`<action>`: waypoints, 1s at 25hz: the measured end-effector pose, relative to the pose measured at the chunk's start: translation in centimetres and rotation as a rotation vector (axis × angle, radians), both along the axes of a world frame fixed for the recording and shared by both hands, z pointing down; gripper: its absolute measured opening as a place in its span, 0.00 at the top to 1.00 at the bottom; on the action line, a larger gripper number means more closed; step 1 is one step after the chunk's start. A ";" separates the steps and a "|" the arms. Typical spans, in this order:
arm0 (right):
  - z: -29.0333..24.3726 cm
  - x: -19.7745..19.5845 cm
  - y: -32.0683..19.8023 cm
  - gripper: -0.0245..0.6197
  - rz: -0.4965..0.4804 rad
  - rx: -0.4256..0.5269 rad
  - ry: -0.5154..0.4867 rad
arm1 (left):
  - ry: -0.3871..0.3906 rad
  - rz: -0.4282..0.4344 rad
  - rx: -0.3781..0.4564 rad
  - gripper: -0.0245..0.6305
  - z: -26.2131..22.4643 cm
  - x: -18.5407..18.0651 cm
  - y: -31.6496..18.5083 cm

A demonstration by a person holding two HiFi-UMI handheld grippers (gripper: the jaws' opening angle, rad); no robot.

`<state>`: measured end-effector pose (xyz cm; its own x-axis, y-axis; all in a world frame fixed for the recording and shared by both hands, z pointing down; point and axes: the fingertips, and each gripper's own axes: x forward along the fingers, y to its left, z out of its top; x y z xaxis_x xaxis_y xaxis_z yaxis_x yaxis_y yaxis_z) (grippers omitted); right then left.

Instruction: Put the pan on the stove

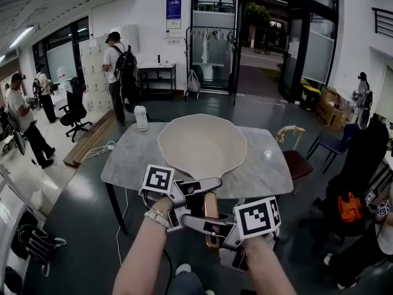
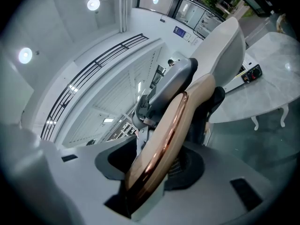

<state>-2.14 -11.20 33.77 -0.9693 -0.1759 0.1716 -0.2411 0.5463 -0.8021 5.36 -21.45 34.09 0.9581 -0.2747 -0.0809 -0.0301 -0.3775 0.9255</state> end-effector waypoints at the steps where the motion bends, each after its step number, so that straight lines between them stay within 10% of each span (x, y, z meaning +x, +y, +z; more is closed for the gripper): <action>1: 0.1 -0.1 -0.4 0.67 -0.003 -0.002 -0.003 | 0.001 -0.001 -0.004 0.53 0.2 -0.1 -0.5; 25: 3.8 -3.4 -18.5 0.67 0.076 -0.042 0.013 | 0.019 0.070 -0.044 0.53 4.1 -2.7 -18.0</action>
<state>-5.51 -29.72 37.56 -0.9513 -0.2408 0.1923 -0.2905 0.4922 -0.8206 2.71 -39.41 38.22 0.9736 -0.2104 -0.0887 0.0130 -0.3370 0.9414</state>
